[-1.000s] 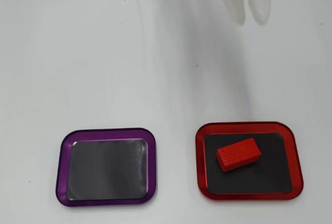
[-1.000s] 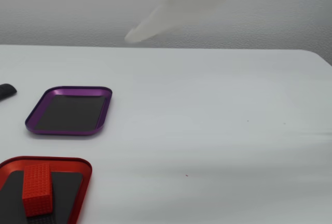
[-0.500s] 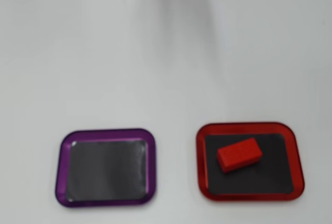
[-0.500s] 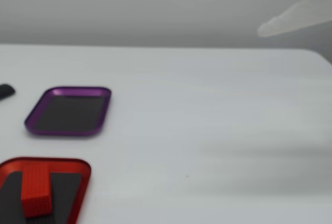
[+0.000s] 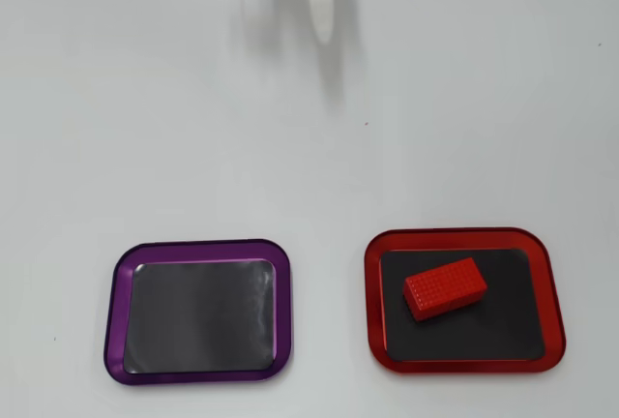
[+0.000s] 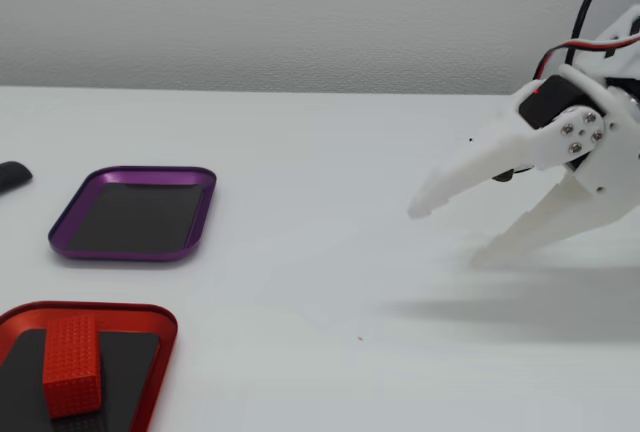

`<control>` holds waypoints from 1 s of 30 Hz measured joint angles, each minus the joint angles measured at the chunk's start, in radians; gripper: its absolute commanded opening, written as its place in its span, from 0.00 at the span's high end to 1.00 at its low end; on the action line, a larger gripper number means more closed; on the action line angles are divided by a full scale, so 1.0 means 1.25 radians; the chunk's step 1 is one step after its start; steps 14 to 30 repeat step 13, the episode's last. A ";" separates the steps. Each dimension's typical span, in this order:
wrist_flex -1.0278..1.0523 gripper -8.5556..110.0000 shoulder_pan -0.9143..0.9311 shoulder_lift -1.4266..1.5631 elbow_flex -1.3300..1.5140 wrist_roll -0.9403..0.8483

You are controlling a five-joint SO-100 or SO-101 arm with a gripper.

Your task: Grasp a red block and put it in the left red dish.

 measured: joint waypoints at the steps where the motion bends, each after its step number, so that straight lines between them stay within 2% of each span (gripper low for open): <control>1: -0.002 0.75 0.000 0.000 0.018 0.007; 8: 0.005 0.76 0.000 0.000 0.109 0.032; 10: 0.031 0.79 0.000 0.000 0.113 0.032; 13: 0.048 0.90 0.000 0.000 0.114 0.032; 30: 0.048 0.90 0.000 0.000 0.114 0.032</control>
